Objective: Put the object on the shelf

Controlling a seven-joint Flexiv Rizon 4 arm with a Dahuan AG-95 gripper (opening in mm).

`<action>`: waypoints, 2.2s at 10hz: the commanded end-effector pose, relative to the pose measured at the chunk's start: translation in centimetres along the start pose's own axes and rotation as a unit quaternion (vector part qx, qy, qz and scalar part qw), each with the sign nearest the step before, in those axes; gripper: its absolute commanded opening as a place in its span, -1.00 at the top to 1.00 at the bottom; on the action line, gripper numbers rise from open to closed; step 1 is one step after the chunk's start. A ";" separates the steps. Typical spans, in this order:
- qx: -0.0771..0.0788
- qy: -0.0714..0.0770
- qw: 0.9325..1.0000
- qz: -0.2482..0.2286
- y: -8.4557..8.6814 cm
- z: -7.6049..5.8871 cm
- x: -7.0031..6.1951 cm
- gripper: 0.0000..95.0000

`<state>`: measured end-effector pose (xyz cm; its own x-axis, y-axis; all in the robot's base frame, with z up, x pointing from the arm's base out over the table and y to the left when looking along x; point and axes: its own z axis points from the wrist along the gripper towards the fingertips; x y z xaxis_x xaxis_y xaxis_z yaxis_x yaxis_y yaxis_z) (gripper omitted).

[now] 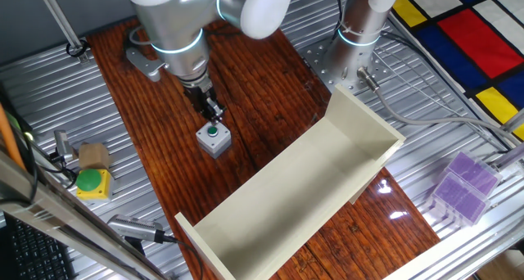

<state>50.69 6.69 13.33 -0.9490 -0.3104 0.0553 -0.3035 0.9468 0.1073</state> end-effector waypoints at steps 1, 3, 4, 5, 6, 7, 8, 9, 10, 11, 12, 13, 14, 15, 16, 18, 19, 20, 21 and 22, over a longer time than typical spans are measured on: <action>0.000 -0.014 1.000 -0.019 -0.1 0.3 0.0 0.20; 0.000 -0.017 0.999 -0.028 -0.2 0.6 -0.1 -0.60; -0.001 -0.017 0.999 -0.028 -0.2 0.9 -0.2 -0.60; -0.001 -0.017 0.999 -0.029 -0.2 1.0 -0.2 -0.60; -0.001 -0.016 0.999 -0.029 -0.3 1.1 -0.2 -0.60; -0.001 -0.015 0.999 -0.028 -0.3 1.5 -0.3 -0.60; -0.001 -0.017 0.999 -0.029 -0.5 2.2 -0.4 -0.60; -0.001 -0.017 0.999 -0.029 -0.6 2.8 -0.5 -0.60; -0.001 -0.017 0.999 -0.028 -0.7 3.5 -0.6 -0.60; -0.001 -0.018 0.999 -0.027 -0.7 4.2 -0.7 -0.60; -0.001 -0.019 0.999 -0.027 -0.8 4.7 -0.7 -0.60; -0.001 -0.020 0.999 -0.028 -0.8 5.0 -0.7 -0.60; 0.000 -0.023 0.999 -0.029 -0.9 5.6 -0.8 -0.60; 0.000 -0.023 0.999 -0.028 -0.9 5.9 -0.8 -0.60; 0.001 -0.025 0.999 -0.027 -0.9 6.3 -0.8 -0.60; 0.003 -0.027 0.999 -0.027 -0.9 6.8 -0.8 -0.60; 0.004 -0.029 0.999 -0.027 -0.9 7.1 -0.8 -0.60; 0.004 -0.030 0.999 -0.028 -0.9 7.4 -0.8 -0.60; 0.005 -0.032 0.999 -0.028 -0.9 7.6 -0.8 -0.60; 0.006 -0.032 0.999 -0.024 -0.9 7.7 -0.8 -0.20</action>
<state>50.98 6.79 5.47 -0.9385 -0.3450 -0.0139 -0.3447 0.9339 0.0948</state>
